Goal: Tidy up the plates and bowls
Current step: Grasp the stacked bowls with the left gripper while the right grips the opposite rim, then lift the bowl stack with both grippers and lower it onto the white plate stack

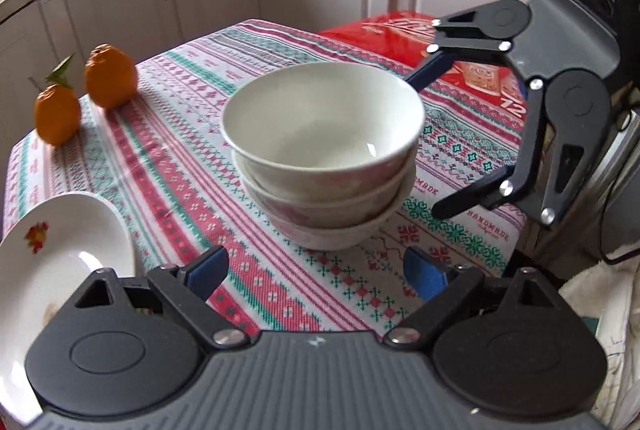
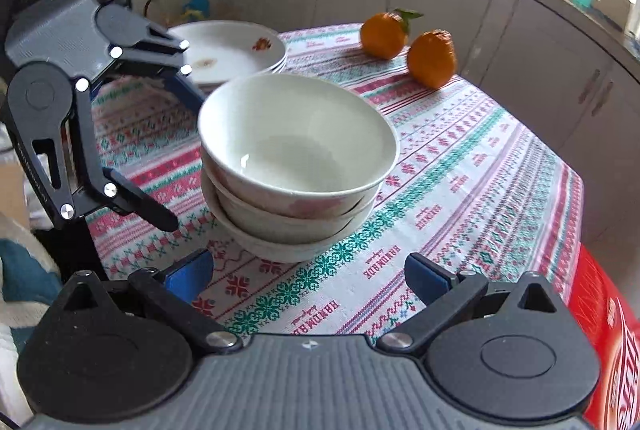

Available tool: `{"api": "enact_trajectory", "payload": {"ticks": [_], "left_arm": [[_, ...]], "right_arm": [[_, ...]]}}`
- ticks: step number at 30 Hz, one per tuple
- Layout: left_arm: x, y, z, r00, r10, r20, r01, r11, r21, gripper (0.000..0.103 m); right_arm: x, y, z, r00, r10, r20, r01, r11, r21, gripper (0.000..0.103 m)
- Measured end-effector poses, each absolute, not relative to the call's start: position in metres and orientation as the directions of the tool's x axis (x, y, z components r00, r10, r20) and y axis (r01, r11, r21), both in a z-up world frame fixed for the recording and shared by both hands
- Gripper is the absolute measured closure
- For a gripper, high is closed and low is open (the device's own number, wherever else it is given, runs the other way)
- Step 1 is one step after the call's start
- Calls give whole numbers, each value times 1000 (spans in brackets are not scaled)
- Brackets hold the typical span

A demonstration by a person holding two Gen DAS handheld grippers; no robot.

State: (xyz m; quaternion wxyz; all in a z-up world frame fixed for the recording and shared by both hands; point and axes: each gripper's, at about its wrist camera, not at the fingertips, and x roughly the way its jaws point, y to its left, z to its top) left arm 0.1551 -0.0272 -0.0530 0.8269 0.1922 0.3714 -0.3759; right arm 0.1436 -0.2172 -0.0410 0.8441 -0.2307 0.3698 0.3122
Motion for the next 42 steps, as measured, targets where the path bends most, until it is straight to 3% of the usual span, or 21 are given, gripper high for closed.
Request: {"api": "enact_trajectory", "payload": {"ticks": [20, 28, 42], "left_arm": [[186, -46, -58, 309, -495, -812, 877, 479, 42, 19], [195, -47, -56, 242, -515, -822, 897, 441, -13, 19], [205, -49, -55, 192, -529, -826, 919, 393, -37, 20]], "right_arm": [[192, -202, -49, 336, 429, -838, -878, 466, -113, 4], [199, -199, -47, 285, 431, -856, -902, 424, -87, 12], [209, -202, -44, 231, 450, -863, -909, 417, -26, 12]]}}
